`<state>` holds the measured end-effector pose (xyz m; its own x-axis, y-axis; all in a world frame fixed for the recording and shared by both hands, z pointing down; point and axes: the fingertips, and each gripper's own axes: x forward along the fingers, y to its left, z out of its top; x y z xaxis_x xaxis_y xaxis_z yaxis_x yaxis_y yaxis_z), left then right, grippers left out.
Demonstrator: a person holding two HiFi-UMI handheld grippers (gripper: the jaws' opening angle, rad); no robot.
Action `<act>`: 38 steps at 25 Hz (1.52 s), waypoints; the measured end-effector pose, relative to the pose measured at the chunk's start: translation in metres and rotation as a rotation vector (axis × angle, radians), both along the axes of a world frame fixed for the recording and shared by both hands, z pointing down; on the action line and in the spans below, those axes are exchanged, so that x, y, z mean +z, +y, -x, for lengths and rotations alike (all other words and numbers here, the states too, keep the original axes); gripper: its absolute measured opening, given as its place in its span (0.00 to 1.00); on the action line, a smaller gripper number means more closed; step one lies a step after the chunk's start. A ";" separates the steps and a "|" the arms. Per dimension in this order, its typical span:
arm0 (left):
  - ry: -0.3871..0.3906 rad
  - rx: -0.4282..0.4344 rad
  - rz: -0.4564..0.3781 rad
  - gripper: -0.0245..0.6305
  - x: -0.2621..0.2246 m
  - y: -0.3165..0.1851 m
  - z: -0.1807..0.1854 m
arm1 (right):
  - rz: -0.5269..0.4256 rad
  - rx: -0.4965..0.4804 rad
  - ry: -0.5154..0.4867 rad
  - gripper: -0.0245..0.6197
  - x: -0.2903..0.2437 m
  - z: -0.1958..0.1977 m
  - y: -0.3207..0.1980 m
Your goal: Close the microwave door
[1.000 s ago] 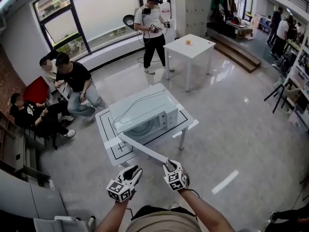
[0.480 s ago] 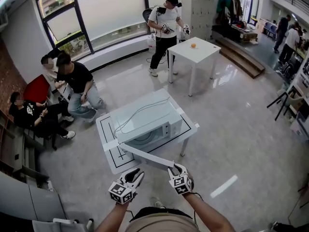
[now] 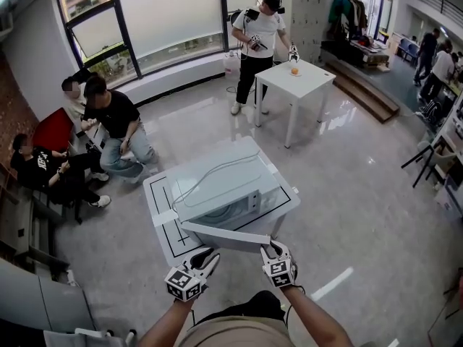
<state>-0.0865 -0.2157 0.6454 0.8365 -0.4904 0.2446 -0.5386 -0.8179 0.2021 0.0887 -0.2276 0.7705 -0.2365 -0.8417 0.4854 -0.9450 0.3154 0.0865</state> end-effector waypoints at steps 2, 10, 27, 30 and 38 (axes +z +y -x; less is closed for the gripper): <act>0.004 -0.013 0.000 0.19 -0.004 -0.006 -0.002 | -0.001 -0.003 -0.003 0.22 0.002 -0.004 -0.008; 0.002 -0.085 0.019 0.19 -0.007 -0.036 -0.016 | -0.011 -0.036 -0.036 0.22 -0.002 -0.018 -0.057; -0.024 -0.199 0.049 0.19 -0.008 -0.073 -0.033 | 0.012 -0.021 -0.082 0.25 0.012 -0.040 -0.144; -0.030 -0.210 0.048 0.19 -0.006 -0.080 -0.032 | 0.013 -0.023 -0.096 0.25 0.013 -0.037 -0.158; -0.017 -0.235 0.051 0.19 -0.005 -0.093 -0.038 | 0.019 -0.014 -0.128 0.28 0.012 -0.036 -0.179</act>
